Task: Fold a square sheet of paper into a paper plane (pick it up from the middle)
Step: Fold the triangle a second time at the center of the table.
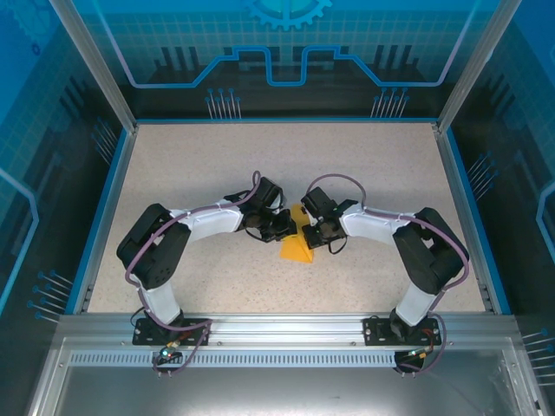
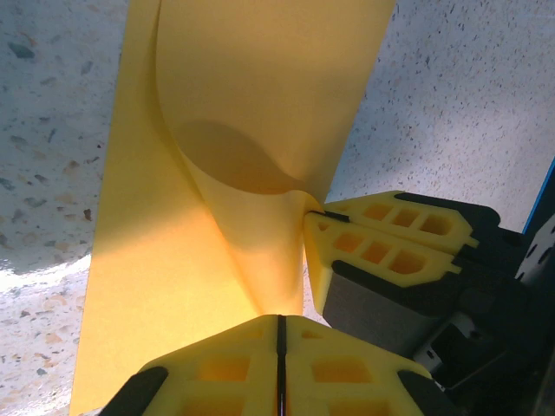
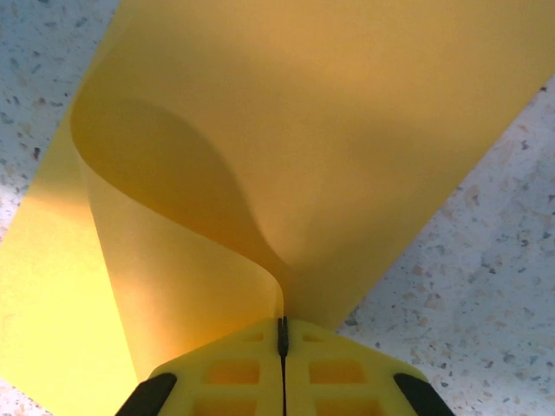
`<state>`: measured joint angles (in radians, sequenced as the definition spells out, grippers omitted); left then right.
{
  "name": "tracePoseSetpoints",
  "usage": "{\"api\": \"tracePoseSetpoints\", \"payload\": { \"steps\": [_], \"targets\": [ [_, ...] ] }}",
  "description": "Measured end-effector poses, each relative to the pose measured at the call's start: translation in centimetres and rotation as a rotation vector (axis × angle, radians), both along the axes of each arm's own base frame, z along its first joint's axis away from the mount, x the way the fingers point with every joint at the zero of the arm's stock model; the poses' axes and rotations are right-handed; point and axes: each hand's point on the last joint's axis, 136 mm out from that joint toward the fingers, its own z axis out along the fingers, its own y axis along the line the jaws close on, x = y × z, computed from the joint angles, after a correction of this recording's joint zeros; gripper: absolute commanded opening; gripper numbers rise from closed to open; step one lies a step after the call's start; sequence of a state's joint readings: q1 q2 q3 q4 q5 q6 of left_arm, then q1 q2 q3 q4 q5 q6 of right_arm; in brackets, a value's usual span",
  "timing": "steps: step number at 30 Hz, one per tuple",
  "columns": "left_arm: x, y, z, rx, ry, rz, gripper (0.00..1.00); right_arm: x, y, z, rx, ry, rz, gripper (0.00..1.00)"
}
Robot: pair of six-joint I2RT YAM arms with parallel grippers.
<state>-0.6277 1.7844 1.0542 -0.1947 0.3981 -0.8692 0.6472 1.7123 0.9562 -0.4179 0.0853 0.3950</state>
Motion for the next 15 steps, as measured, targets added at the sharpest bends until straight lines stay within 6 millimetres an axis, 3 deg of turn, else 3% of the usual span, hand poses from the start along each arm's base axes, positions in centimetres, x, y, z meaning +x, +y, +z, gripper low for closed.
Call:
{"api": "tracePoseSetpoints", "payload": {
  "steps": [15],
  "targets": [
    [0.28,-0.27,0.28,-0.017,0.0,0.015,0.1,0.1,-0.1,-0.18,-0.008,0.002,-0.01,0.06]
  ]
}}
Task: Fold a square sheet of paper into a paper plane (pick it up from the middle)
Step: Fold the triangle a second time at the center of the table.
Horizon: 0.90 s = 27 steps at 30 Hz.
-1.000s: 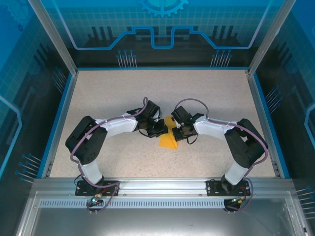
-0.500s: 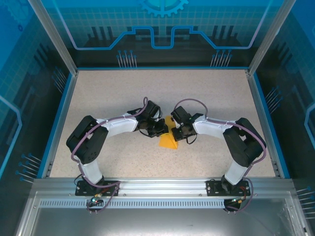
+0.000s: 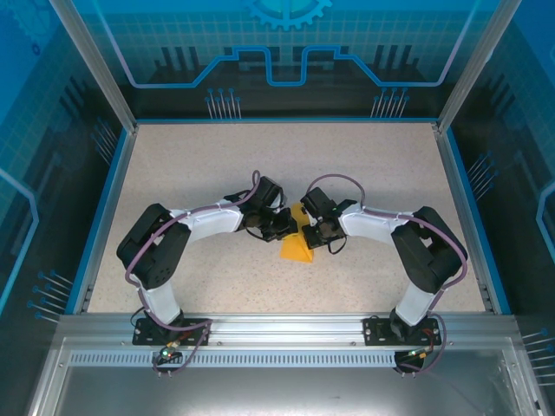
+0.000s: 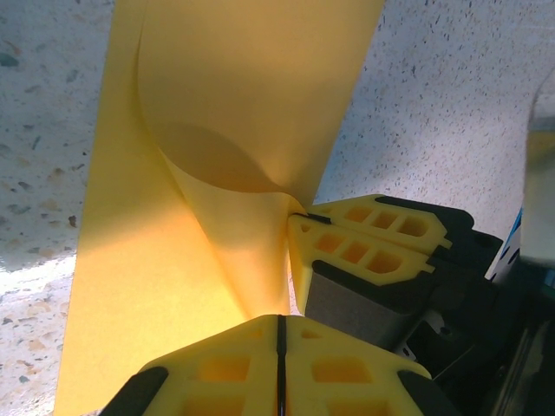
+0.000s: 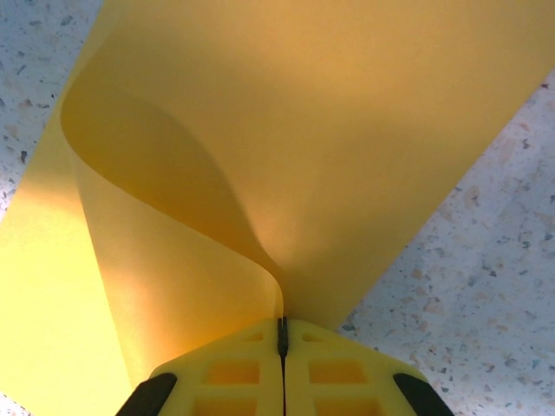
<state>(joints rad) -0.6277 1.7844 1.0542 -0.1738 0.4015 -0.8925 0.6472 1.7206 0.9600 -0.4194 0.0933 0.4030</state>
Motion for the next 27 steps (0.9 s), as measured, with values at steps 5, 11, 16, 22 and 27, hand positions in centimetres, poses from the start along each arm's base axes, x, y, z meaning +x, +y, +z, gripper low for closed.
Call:
{"api": "tracePoseSetpoints", "payload": {
  "steps": [5,11,16,22,27],
  "targets": [
    [-0.08,-0.07,0.05,-0.005,0.004,-0.003,0.1,0.03,-0.03,0.0,-0.001,-0.002,-0.001,0.06],
    [-0.09,-0.07,0.02,-0.007,0.014,0.008,0.1,0.09,-0.02,0.22,0.001,-0.008,-0.002,0.07],
    [-0.04,-0.11,-0.05,-0.008,0.02,0.015,0.1,0.08,-0.02,0.24,0.003,-0.006,-0.008,0.07],
    [-0.01,-0.13,-0.28,-0.007,0.022,0.015,0.1,0.05,-0.05,0.24,0.002,-0.005,-0.009,0.07],
    [0.15,-0.25,-0.54,-0.009,0.024,0.019,0.05,0.05,-0.06,0.24,0.003,-0.004,-0.016,0.07]
  ]
}}
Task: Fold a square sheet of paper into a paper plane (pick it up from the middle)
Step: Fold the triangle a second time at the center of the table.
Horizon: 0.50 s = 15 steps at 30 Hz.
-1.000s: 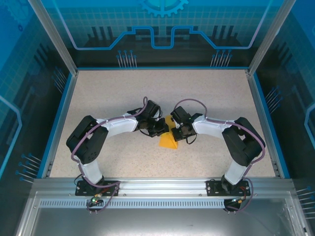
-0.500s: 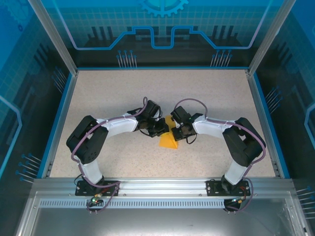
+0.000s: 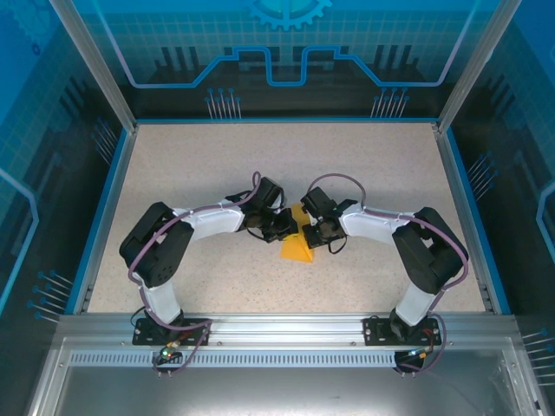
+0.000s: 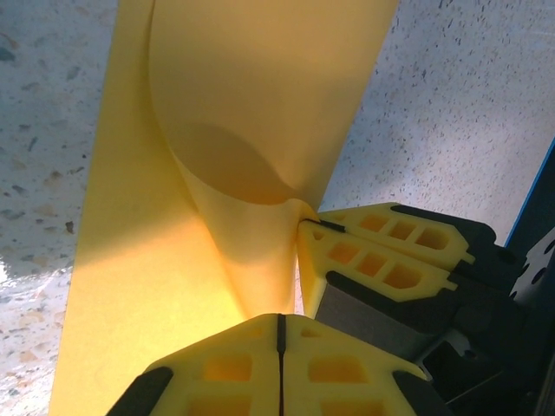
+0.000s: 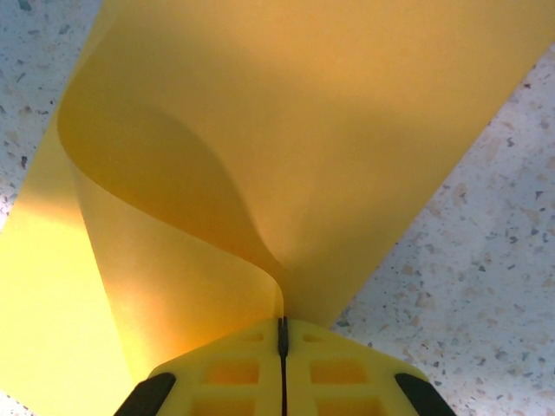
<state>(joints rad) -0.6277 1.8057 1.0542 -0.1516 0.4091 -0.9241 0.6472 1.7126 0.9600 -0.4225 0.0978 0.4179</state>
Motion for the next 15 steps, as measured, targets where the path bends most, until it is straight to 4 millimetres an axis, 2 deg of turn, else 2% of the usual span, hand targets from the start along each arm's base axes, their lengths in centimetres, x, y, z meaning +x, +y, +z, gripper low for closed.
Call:
{"api": "tracePoseSetpoints", "payload": {
  "steps": [5,15],
  "targets": [
    [0.3,-0.4,0.1,-0.02,0.004,0.014,0.0,0.0,0.0,0.0,0.001,0.001,-0.003,0.06],
    [0.8,-1.2,-0.2,-0.062,0.02,0.034,0.0,0.0,0.0,0.0,0.002,0.002,-0.007,0.06]
  ]
}}
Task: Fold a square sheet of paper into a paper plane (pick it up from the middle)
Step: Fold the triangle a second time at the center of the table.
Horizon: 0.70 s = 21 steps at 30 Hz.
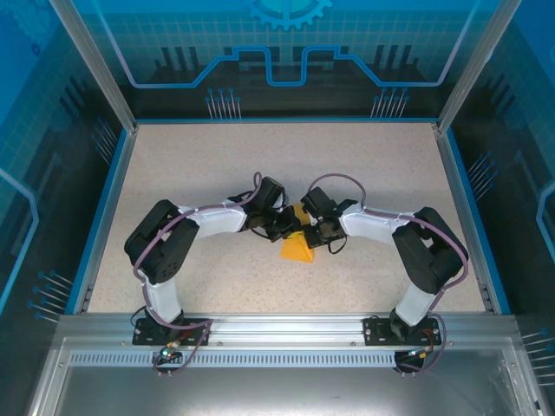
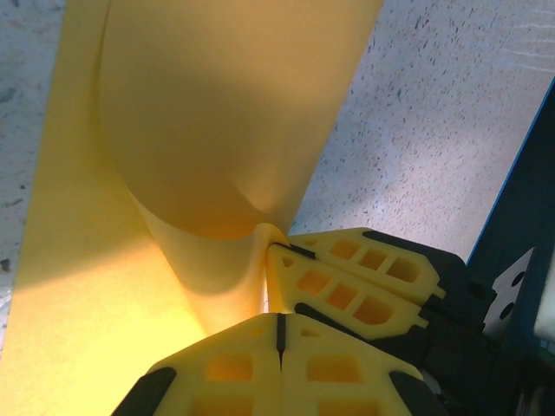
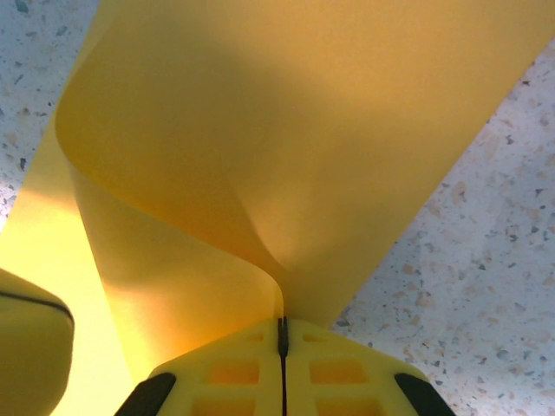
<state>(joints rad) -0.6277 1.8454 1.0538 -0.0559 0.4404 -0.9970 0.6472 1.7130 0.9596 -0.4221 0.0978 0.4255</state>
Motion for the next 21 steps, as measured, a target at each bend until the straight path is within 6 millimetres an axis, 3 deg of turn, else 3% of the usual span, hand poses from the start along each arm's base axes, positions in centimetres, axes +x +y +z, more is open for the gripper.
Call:
{"api": "tracePoseSetpoints", "payload": {
  "steps": [21],
  "targets": [
    [-0.1,0.0,-2.4,0.018,0.027,-0.001,0.0,0.0,0.0,0.0,0.001,0.001,-0.003,0.07]
  ]
}}
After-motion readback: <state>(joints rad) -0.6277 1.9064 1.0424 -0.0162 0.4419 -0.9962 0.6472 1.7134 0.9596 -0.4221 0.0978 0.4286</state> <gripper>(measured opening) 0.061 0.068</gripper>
